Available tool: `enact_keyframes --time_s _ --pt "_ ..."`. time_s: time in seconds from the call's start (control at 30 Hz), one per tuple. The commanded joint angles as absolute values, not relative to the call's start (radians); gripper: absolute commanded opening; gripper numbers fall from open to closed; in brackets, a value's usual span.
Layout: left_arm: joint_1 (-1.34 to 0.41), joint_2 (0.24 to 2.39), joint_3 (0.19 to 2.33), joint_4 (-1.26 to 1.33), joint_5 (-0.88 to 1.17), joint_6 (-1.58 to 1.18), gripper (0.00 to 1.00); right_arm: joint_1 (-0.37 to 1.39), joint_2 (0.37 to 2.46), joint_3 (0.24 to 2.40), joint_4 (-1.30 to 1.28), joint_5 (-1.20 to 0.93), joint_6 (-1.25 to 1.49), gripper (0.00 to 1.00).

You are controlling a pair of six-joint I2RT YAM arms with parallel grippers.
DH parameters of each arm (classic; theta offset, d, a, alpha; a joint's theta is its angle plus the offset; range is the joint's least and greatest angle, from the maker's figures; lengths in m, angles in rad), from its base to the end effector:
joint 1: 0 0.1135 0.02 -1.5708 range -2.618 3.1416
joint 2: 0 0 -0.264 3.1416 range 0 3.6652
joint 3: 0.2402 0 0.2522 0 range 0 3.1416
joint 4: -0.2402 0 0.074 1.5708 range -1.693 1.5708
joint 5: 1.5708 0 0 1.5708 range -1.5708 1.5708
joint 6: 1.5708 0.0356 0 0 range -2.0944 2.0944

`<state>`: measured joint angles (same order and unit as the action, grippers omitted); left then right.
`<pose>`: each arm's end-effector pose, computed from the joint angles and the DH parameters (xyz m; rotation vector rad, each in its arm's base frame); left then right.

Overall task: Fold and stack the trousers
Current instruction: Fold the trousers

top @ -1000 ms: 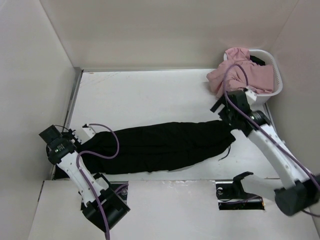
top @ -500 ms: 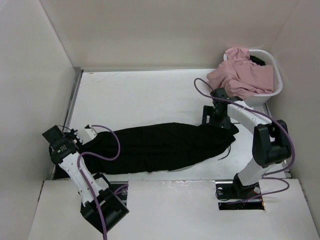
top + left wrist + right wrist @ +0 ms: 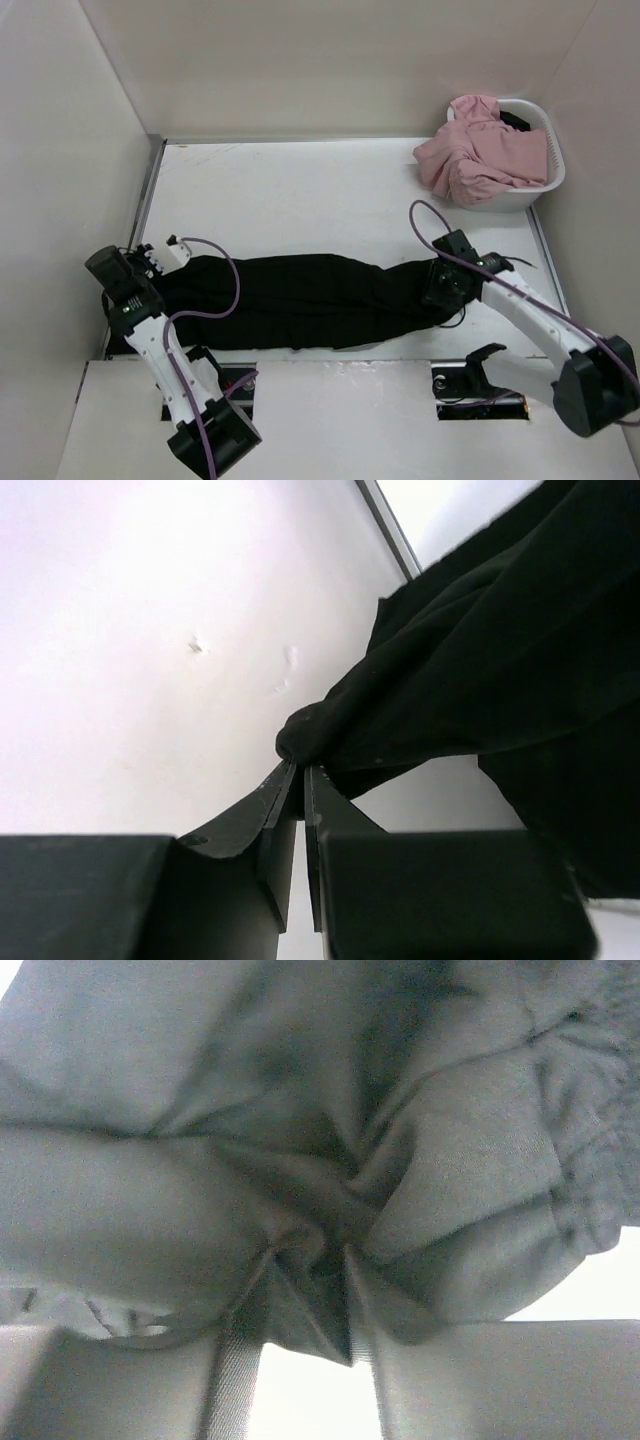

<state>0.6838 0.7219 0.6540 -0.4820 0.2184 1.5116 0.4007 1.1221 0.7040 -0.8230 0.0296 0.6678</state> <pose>0.1313 0.0970 0.2744 1.0523 2.0450 1.0295 0.1746 0.0728 0.2031 0.3845 2.8096 0.2041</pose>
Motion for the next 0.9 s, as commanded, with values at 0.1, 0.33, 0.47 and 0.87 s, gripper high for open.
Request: enact_keyframes --time_s 0.1,0.33,0.47,0.87 --pt "0.601 0.67 0.675 -0.491 0.248 1.425 0.06 0.387 0.774 0.752 -0.955 0.25 1.022 0.73" --pt "0.536 0.652 0.661 -0.505 0.241 1.453 0.06 0.326 0.551 0.651 -1.066 0.305 1.518 1.0" --pt "0.533 0.647 0.667 -0.526 0.242 1.479 0.07 0.285 0.641 0.585 -0.905 0.276 1.516 1.0" --pt "0.646 0.685 0.65 -0.357 0.282 1.505 0.07 -0.008 0.866 0.59 -0.53 0.078 1.261 0.0"
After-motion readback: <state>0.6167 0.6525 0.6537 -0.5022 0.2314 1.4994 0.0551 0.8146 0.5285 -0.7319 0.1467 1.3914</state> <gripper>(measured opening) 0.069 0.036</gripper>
